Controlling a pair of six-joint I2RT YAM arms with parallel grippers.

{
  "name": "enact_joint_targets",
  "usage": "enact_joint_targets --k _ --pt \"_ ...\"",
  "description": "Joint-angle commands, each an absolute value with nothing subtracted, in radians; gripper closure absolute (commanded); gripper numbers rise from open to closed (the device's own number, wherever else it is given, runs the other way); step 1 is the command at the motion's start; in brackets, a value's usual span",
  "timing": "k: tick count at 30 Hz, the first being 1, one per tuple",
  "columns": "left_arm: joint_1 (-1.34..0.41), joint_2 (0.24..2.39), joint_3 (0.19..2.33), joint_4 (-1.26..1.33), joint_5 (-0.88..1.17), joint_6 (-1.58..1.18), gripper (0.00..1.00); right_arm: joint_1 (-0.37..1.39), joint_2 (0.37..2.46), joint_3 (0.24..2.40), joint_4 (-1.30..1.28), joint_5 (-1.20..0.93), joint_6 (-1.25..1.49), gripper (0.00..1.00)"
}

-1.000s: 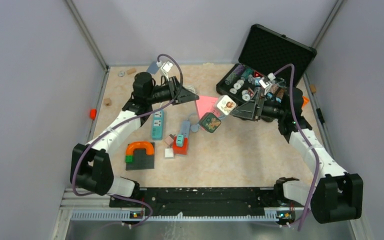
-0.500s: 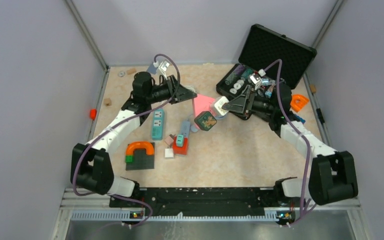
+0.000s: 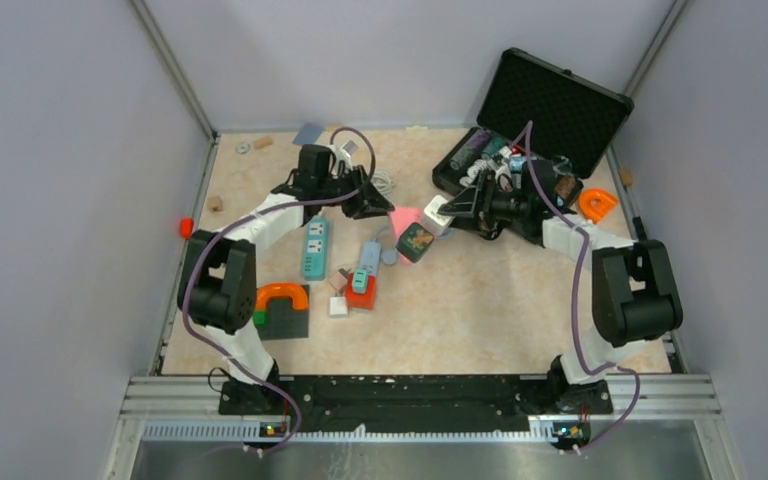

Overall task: Insert the plug
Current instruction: Place the socket at the center of the board.

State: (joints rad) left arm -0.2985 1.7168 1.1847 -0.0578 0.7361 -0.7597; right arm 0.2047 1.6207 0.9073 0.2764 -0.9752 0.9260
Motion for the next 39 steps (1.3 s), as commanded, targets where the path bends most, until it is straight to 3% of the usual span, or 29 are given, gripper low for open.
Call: enact_joint_targets --k 1,5,11,19,20,21,25,33,39 --pt "-0.449 1.809 1.299 -0.256 0.852 -0.653 1.00 0.204 1.599 1.038 0.039 -0.915 0.743 0.33" --pt "-0.545 1.940 1.412 -0.439 0.841 -0.562 1.00 0.143 1.549 1.071 -0.368 -0.766 0.523 0.31" --pt "-0.641 2.098 1.607 -0.672 0.825 -0.426 0.90 0.086 1.500 1.049 -0.613 -0.721 0.318 0.29" --pt "-0.588 1.977 1.597 -0.598 0.787 -0.395 0.35 0.086 1.470 1.048 -0.563 -0.756 0.324 0.17" --pt "-0.566 1.936 1.574 -0.553 0.792 -0.415 0.24 0.090 1.478 1.057 -0.563 -0.761 0.319 0.17" --pt "-0.544 1.905 1.539 -0.505 0.792 -0.439 0.20 0.099 1.490 1.070 -0.569 -0.762 0.310 0.17" --pt "-0.449 1.819 1.435 -0.399 0.757 -0.471 0.18 0.171 1.551 1.179 -0.627 -0.719 0.238 0.17" --pt "-0.376 1.857 1.439 -0.547 0.680 -0.379 0.21 0.379 1.753 1.450 -0.633 -0.712 0.172 0.19" --pt "-0.383 1.908 1.451 -0.554 0.653 -0.365 0.33 0.434 1.929 1.524 -0.669 -0.706 0.153 0.25"
